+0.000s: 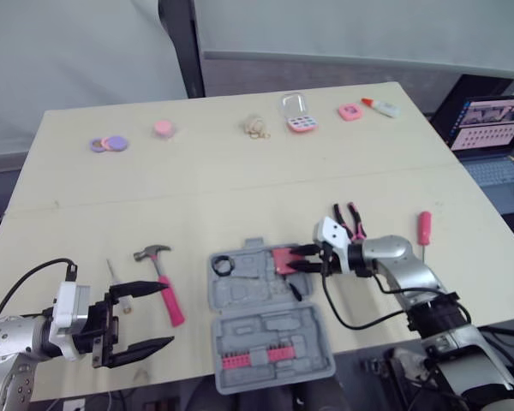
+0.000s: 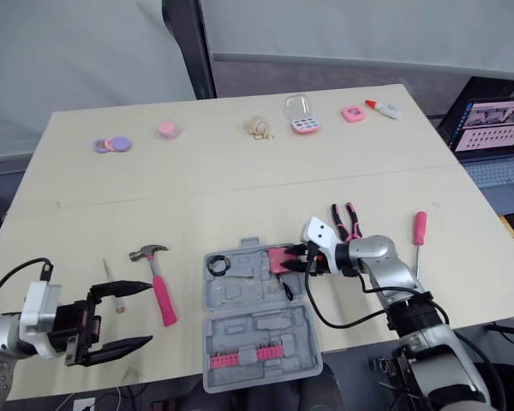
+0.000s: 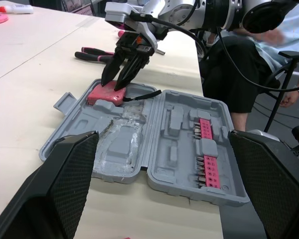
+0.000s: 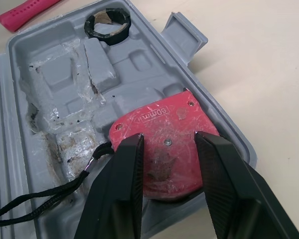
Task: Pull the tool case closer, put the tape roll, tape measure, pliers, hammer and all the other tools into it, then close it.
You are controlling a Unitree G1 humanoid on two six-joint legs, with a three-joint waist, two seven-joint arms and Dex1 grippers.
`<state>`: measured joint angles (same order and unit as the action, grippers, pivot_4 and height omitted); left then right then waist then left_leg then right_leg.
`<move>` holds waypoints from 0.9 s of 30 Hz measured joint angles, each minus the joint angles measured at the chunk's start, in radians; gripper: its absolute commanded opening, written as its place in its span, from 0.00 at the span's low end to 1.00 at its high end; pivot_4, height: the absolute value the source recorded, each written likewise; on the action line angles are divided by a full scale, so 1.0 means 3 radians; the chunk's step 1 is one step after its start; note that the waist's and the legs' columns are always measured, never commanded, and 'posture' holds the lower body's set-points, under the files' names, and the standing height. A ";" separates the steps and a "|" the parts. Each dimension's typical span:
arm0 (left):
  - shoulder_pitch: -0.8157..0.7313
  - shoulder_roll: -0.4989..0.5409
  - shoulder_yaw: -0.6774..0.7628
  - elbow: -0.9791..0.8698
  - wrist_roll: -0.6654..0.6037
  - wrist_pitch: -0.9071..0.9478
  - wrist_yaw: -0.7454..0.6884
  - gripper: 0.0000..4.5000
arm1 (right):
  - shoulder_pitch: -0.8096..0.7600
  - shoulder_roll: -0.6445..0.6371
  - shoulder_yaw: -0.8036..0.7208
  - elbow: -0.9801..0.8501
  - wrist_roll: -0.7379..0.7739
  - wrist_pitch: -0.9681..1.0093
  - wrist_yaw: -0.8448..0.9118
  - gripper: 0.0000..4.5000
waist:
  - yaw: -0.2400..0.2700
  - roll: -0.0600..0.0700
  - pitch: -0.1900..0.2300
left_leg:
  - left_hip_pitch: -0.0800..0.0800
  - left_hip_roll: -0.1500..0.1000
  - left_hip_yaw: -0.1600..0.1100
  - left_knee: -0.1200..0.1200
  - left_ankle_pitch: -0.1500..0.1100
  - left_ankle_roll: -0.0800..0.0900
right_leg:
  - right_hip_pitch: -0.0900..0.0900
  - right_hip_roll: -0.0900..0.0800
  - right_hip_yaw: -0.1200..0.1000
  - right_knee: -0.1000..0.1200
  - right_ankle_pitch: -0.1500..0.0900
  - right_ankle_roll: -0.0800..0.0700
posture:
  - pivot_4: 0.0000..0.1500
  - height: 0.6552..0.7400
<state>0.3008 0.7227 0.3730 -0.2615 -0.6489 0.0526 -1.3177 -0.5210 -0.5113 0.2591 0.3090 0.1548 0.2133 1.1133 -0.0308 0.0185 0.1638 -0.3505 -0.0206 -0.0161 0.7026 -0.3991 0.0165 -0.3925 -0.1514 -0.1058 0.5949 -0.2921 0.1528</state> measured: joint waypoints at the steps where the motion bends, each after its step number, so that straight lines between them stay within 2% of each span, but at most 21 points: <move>1: -0.0001 0.0000 0.0000 0.0000 0.0000 0.0000 0.0000 1.00 | 0.0003 0.0001 0.0001 0.0007 -0.0002 -0.0016 -0.0002 0.38 | 0.0000 0.0000 0.0000 | 0.0000 0.0000 0.0000 0.0000 0.0000 0.0000 | 0.0001 0.0000 0.0000 0.0000 0.0000 0.0000 | 1.00 1.00; 14: 0.0027 -0.0013 -0.0003 0.0000 0.0023 -0.0025 -0.0002 1.00 | 0.0080 0.0000 0.0048 0.0034 -0.0168 -0.0369 -0.0063 0.38 | 0.0004 -0.0005 -0.0003 | 0.0008 0.0000 -0.0001 -0.0001 0.0000 0.0000 | 0.0008 0.0000 0.0000 0.0000 0.0000 0.0000 | 1.00 1.00; 19: 0.0034 -0.0036 -0.0010 0.0000 0.0027 -0.0034 -0.0001 1.00 | 0.0085 0.0000 0.0050 0.0045 -0.0204 -0.0391 -0.0078 0.38 | 0.0010 -0.0006 -0.0004 | 0.0045 0.0001 -0.0001 -0.0014 -0.0001 -0.0001 | 0.0044 0.0000 0.0000 -0.0014 -0.0001 -0.0002 | 1.00 1.00; 24: 0.0053 -0.0050 -0.0023 -0.0005 0.0027 -0.0014 0.0031 1.00 | 0.0087 -0.0015 0.0017 -0.0073 -0.0175 -0.0210 -0.0082 0.38 | 0.0014 -0.0004 -0.0003 | 0.0051 0.0003 -0.0005 -0.0014 -0.0002 -0.0002 | 0.0053 0.0000 0.0000 -0.0016 -0.0001 -0.0003 | 1.00 1.00; 27: 0.0067 -0.0049 0.0001 -0.0041 -0.0002 0.0111 0.0143 1.00 | 0.0177 -0.0181 -0.0082 -0.0549 -0.0032 0.0203 -0.0075 0.38 | 0.0023 0.0006 0.0003 | 0.0045 0.0007 -0.0007 -0.0013 -0.0003 -0.0001 | 0.0048 -0.0003 0.0000 -0.0017 -0.0001 -0.0003 | 1.00 1.00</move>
<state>0.3210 0.7079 0.3733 -0.2737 -0.6494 0.0861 -1.2747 -0.4680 -0.5657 0.2345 0.1444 0.1452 0.2741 1.0907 -0.0239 0.0202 0.1648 -0.3370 -0.0184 -0.0183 0.6986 -0.4000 0.0163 -0.3781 -0.1523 -0.1058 0.5898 -0.2925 0.1521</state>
